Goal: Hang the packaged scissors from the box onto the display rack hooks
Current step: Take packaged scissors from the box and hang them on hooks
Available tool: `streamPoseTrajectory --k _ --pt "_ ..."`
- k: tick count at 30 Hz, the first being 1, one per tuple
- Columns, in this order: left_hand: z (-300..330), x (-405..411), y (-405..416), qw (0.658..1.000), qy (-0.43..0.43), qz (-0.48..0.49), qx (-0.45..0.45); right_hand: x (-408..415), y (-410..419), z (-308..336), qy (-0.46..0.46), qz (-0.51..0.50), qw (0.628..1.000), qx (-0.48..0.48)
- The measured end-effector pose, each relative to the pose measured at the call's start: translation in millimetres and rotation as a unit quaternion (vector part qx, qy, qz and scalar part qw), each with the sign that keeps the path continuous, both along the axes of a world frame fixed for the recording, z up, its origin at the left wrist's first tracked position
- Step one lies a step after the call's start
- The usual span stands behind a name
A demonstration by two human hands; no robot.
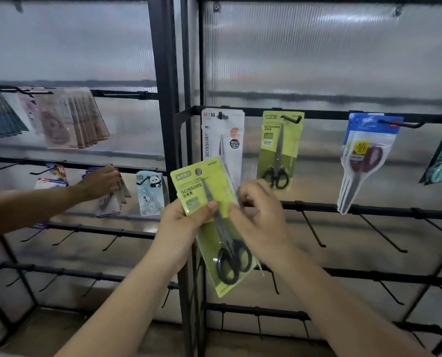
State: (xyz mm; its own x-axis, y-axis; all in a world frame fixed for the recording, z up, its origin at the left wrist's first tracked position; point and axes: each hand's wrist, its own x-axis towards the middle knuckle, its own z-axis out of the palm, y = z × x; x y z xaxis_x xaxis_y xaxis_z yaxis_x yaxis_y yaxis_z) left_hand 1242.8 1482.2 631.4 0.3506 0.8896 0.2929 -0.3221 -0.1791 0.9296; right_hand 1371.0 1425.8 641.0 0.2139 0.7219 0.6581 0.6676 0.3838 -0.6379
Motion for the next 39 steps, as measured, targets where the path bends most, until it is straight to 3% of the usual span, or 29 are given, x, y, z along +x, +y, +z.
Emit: streamPoseTrajectory --k 6,11,19,22,34,39 --pt "4.0 -6.6 1.1 1.0 -0.024 -0.014 0.001 -1.5 -6.2 9.6 -0.015 0.105 0.984 -0.143" --pt "3.6 -9.5 0.6 0.999 -0.03 -0.018 -0.02 -1.0 -4.6 17.1 -0.019 0.125 0.98 -0.153" --pt "11.4 -15.9 6.0 0.999 -0.034 0.009 0.005 -1.3 15.8 12.4 0.023 -0.04 0.997 -0.056" --pt "13.6 -21.5 7.2 0.999 -0.028 0.029 0.008 3.0 23.1 26.9 -0.013 -0.101 0.992 -0.071" --pt "6.6 -31.8 10.0 0.999 -0.021 0.043 -0.022 3.7 40.7 52.0 -0.123 -0.172 0.971 -0.114" --pt "5.6 -31.3 8.5 0.998 -0.023 0.051 -0.028 4.8 41.3 42.9 -0.123 -0.167 0.969 -0.131"
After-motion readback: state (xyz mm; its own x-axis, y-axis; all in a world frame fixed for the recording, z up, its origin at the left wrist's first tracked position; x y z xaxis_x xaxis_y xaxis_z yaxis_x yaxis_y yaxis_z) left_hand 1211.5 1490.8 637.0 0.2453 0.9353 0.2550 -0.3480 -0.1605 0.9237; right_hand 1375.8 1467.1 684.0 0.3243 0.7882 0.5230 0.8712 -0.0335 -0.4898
